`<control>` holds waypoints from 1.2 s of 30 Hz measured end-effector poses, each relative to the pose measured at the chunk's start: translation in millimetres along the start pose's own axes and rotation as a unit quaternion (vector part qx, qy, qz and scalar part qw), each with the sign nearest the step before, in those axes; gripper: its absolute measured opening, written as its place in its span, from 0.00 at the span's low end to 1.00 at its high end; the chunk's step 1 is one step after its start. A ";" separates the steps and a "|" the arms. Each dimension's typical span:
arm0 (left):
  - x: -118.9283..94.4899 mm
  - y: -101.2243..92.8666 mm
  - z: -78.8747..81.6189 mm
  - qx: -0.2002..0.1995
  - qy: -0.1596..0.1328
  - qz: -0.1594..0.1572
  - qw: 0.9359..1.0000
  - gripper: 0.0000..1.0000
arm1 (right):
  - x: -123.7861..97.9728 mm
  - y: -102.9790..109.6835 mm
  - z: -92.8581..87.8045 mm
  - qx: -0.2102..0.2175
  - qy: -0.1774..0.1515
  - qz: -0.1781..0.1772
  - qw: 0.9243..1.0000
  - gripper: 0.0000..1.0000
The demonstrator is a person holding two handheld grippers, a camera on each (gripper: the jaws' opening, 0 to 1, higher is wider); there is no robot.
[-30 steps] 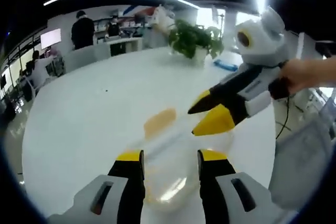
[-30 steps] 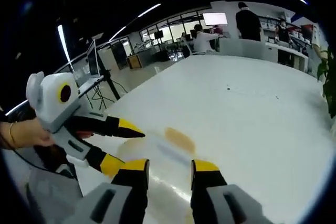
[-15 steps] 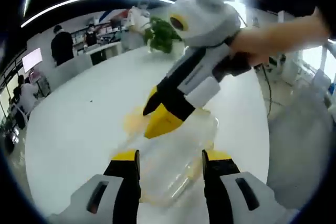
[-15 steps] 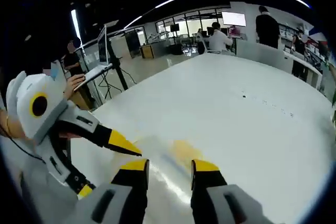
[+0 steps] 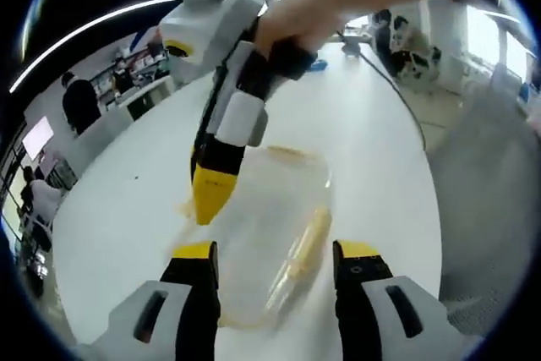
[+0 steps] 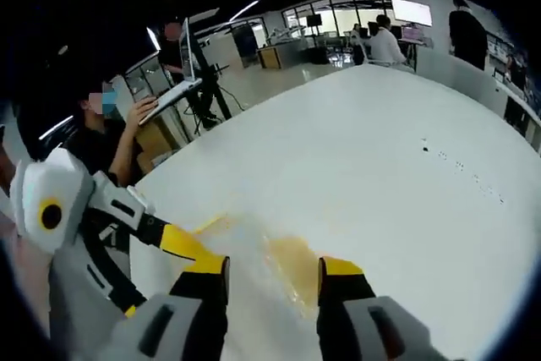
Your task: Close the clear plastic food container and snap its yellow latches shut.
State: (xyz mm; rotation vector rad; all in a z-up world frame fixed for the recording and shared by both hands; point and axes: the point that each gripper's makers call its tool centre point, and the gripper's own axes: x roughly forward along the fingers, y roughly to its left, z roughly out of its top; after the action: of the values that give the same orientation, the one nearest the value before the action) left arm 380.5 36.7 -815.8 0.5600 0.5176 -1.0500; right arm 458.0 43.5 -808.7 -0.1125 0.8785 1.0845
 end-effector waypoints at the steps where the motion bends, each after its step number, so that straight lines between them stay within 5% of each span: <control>1: 0.9 1.8 -0.2 0.004 -0.001 0.007 1.000 0.54 | 1.1 -1.2 -0.1 -0.002 0.003 0.002 1.000 0.40; 5: 2.0 5.3 0.9 0.009 -0.003 0.015 1.000 0.52 | 6.7 -0.1 -18.2 -0.036 0.059 0.024 0.997 0.39; 6: 2.3 5.8 1.0 0.010 -0.003 0.016 1.000 0.52 | 10.7 1.8 -11.4 -0.023 0.039 0.029 0.999 0.40; 13: 5.7 6.3 1.5 0.018 -0.001 0.024 1.000 0.52 | 11.3 2.5 -13.6 -0.026 0.072 0.064 0.995 0.39; 15: 5.9 6.9 1.2 0.016 0.000 0.024 1.000 0.51 | 11.5 5.5 -14.7 -0.060 0.093 0.076 0.991 0.38; 24: 9.1 8.5 1.8 0.002 0.022 0.017 1.000 0.48 | 11.9 6.8 -17.2 -0.058 0.154 0.098 0.982 0.35; 28: 15.5 7.1 4.4 0.057 0.046 0.032 0.997 0.47 | 12.2 4.6 -18.9 -0.047 0.167 0.101 0.980 0.34; 36: 8.5 12.3 4.0 0.048 0.049 0.030 0.997 0.47 | 11.5 4.7 -22.8 -0.034 0.191 0.126 0.973 0.32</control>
State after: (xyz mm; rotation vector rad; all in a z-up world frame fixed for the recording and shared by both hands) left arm 395.5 33.4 -816.1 0.7106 0.5341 -0.9978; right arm 443.4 43.2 -830.1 -0.2802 1.2260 1.3563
